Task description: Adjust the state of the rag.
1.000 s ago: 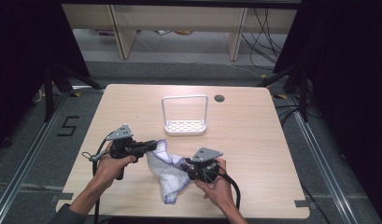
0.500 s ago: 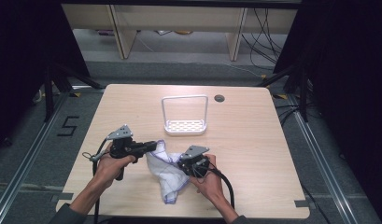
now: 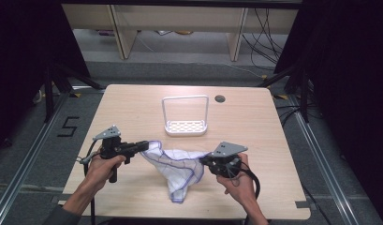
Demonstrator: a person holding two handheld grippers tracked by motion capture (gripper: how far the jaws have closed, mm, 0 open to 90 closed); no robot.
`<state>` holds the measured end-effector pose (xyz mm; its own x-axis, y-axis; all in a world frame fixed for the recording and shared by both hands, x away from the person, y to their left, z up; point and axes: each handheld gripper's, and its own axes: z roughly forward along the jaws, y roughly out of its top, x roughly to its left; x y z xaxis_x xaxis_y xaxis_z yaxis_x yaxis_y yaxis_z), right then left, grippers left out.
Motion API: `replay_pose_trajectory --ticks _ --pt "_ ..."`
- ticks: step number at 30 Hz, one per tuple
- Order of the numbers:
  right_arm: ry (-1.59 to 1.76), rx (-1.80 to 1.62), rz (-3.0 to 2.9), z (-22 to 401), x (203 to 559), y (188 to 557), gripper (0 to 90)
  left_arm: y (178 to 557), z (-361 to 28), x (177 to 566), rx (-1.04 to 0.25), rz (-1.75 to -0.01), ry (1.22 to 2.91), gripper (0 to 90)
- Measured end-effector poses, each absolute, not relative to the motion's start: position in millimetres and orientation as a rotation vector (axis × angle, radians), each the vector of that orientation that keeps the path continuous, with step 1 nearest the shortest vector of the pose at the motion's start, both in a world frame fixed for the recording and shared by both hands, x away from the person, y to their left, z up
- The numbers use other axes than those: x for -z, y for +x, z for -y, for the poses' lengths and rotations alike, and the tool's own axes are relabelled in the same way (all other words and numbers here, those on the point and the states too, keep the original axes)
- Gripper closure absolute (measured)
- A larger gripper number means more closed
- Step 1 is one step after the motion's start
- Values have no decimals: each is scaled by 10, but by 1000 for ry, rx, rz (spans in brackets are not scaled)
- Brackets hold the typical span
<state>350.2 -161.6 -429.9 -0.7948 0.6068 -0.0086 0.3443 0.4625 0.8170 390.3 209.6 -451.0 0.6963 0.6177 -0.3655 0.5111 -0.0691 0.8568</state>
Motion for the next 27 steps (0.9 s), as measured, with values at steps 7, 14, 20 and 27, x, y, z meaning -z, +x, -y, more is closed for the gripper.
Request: replay_pose_trajectory --ticks 7,14,20,27 --pt "934 -1197 -2444 1888 4438 3600 865 3979 -1866 4923 -101 -933 1798 851" --pt "1043 -1058 -2479 1894 4818 3833 844 3976 -1757 5039 -168 -925 1848 776" --pt "1136 -1015 -2468 1869 4927 3991 749 4018 -1832 5032 -227 -985 1821 608" --pt "1163 -1051 -2405 1971 4742 3889 640 3860 -1850 4795 -252 -933 1844 562"
